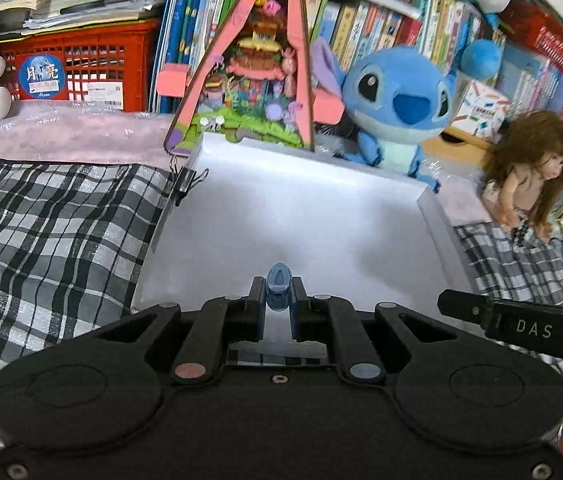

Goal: Organize rigid objects
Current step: 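Carry both items into the white box and open both tools to release them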

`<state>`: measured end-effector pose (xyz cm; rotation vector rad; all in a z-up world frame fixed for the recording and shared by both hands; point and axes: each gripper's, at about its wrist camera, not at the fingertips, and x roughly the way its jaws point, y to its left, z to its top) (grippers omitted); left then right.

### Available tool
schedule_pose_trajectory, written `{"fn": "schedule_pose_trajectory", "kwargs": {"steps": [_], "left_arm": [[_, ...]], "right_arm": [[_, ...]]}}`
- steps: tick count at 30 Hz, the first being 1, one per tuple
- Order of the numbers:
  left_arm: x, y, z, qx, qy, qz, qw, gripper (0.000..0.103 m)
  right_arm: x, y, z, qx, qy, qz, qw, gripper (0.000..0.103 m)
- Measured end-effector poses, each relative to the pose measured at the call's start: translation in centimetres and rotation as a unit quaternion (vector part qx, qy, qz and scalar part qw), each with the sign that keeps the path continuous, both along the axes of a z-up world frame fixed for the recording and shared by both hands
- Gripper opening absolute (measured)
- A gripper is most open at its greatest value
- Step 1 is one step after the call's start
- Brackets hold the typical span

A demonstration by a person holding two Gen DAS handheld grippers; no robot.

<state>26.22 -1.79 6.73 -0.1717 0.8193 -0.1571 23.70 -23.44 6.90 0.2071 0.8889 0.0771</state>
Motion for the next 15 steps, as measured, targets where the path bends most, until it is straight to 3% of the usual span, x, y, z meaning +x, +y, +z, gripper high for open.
{"fn": "schedule_pose_trajectory", "kwargs": {"steps": [15], "left_arm": [[1.1, 0.1, -2.9, -0.002, 0.023, 0.001, 0.9997, 0.011]], "right_arm": [[2.0, 1.5, -3.9, -0.031, 0.038, 0.004, 0.999, 0.037]]}}
